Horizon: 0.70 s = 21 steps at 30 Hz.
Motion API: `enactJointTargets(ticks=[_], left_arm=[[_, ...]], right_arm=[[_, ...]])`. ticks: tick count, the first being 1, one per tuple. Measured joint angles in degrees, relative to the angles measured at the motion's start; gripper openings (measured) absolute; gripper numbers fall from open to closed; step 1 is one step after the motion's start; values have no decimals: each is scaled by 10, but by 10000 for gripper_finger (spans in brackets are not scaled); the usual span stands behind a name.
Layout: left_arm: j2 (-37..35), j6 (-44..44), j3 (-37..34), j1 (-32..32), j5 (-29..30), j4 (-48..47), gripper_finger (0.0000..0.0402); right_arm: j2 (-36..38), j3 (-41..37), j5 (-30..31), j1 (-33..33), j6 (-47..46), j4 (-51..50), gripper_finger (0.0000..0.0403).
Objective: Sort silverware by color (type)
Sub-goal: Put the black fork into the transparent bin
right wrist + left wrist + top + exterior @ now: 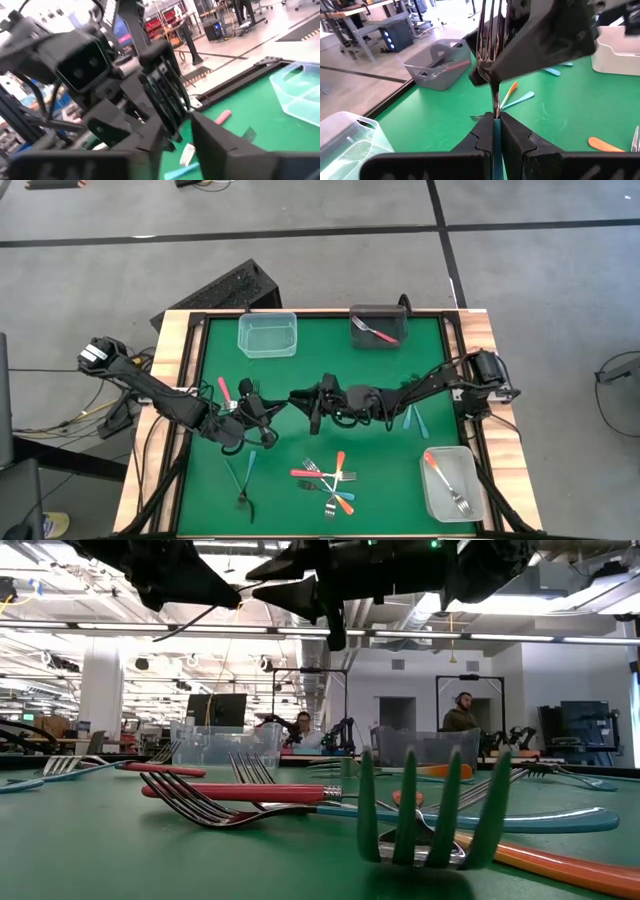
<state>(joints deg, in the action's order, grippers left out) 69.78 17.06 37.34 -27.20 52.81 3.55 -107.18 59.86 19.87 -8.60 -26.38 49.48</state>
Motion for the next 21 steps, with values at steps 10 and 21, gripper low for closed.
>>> enactJointTargets(ticks=[10,21], left_arm=[[0,13,0,1,-40,-3,34],[-2,15,0,-2,-30,-34,84]], right_arm=[[0,0,0,-1,19,-10,22],[1,93,10,17,111,-246,15]])
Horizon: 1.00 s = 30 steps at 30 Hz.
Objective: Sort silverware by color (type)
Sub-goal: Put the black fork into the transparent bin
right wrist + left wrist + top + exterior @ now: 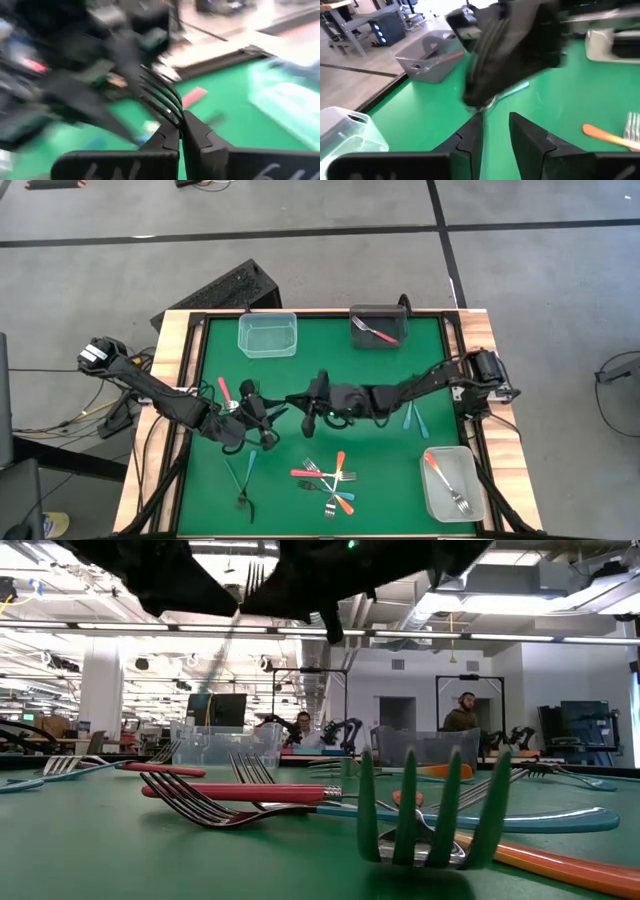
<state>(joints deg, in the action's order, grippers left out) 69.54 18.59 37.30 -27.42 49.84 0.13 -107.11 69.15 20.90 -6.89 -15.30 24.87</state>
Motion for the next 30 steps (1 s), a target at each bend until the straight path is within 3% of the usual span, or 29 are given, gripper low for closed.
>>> enactJointTargets(ticks=[3,8,16,24,30], left_arm=[[-21,30,0,-6,13,-59,92],[-80,105,0,-11,37,-157,98],[-145,162,0,-3,101,-247,98],[-136,167,0,28,105,-267,98],[-133,167,0,40,91,-264,98]], right_arm=[[0,54,21,24,46,-114,15],[0,138,19,82,125,-215,14],[0,195,-37,190,173,-226,14],[-38,195,-104,255,64,-140,14],[-127,227,-114,263,-49,-78,15]])
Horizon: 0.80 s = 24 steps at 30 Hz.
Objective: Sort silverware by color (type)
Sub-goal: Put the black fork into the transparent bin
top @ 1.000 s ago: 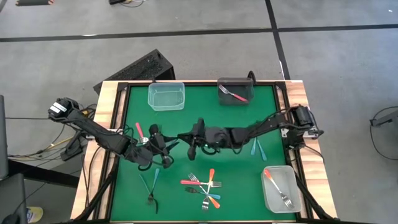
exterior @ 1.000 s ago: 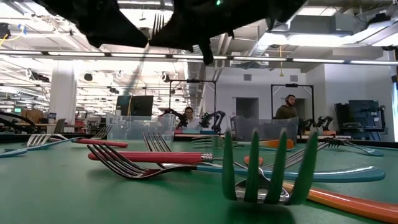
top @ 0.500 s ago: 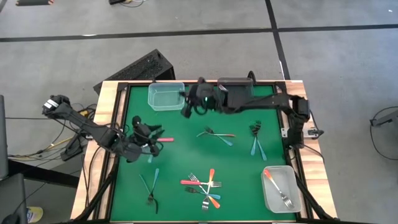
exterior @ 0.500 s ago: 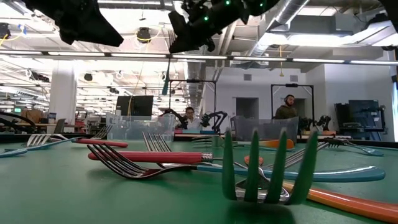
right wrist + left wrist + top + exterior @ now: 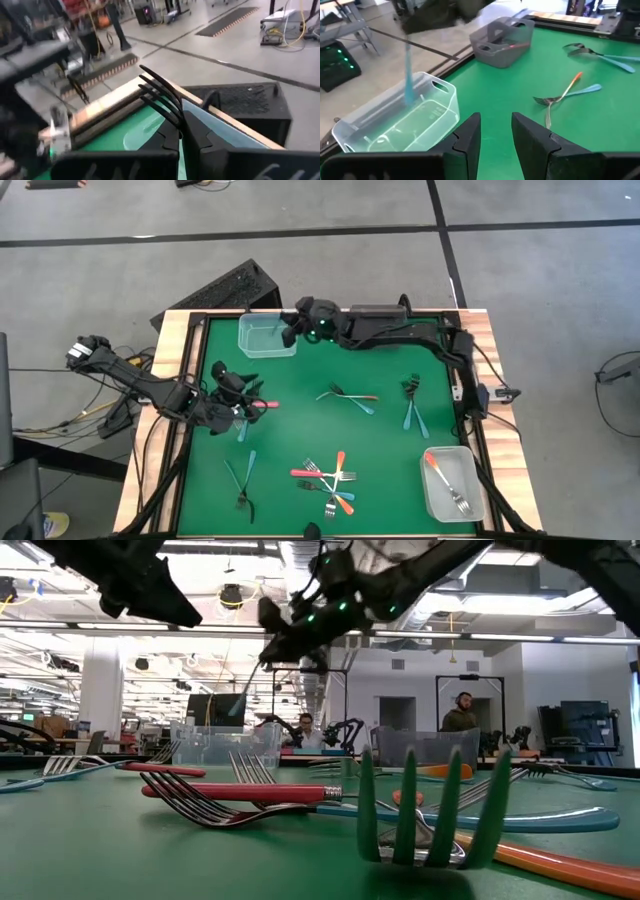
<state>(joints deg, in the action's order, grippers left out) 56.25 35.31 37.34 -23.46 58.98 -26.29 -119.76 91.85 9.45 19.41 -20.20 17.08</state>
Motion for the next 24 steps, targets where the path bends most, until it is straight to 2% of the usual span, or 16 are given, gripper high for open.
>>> enactJointTargets(ticks=[8,12,15,24], left_arm=[[0,5,0,0,-2,-9,98],[0,26,0,0,-2,-25,98],[0,45,0,0,-8,-37,98],[0,106,0,-10,-23,-71,98]], right_arm=[[-87,85,-1,3,-57,20,20],[-127,119,-26,2,-95,6,35],[-141,134,-50,6,-112,-2,66],[-124,135,-47,11,-104,-66,181]])
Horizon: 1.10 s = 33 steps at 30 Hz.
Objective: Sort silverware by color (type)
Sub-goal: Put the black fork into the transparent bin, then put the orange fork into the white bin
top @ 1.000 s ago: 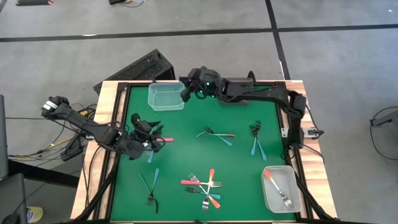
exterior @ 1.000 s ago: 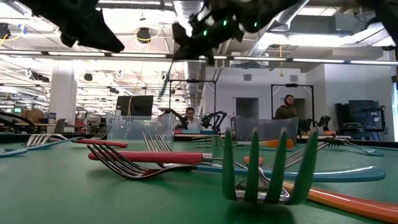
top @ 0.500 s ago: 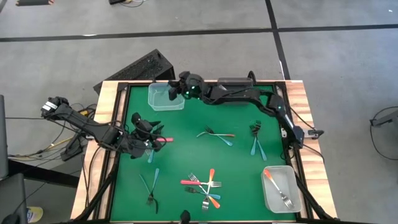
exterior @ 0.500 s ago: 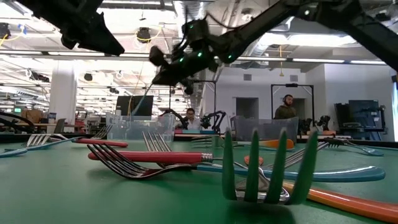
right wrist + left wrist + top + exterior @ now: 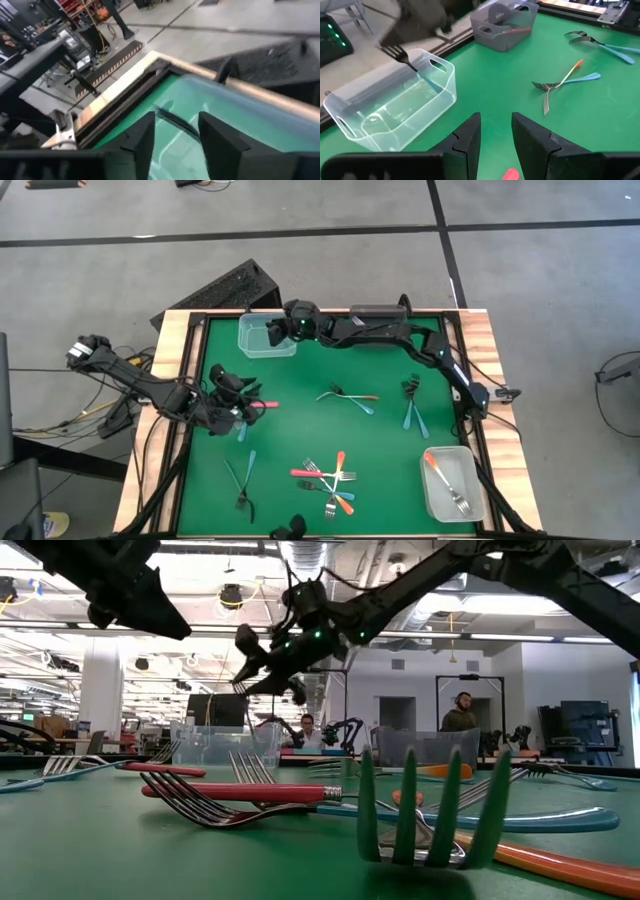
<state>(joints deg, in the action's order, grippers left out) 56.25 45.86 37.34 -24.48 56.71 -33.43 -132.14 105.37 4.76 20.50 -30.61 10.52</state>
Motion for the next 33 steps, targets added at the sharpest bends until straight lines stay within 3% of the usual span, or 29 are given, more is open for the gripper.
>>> enactJointTargets(ticks=[5,13,19,24,33], left_arm=[[0,22,0,-10,1,-8,98],[0,29,0,-11,5,-7,98],[0,55,0,-17,-27,-44,98],[3,112,0,-53,-37,-78,98],[62,191,0,-98,4,-80,98]], right_arm=[[21,0,6,4,64,-37,201],[56,0,-3,-9,139,-132,190],[91,-9,-2,-31,198,-270,183],[134,-110,-3,-63,205,-287,182],[313,-398,-2,-131,130,-87,182]])
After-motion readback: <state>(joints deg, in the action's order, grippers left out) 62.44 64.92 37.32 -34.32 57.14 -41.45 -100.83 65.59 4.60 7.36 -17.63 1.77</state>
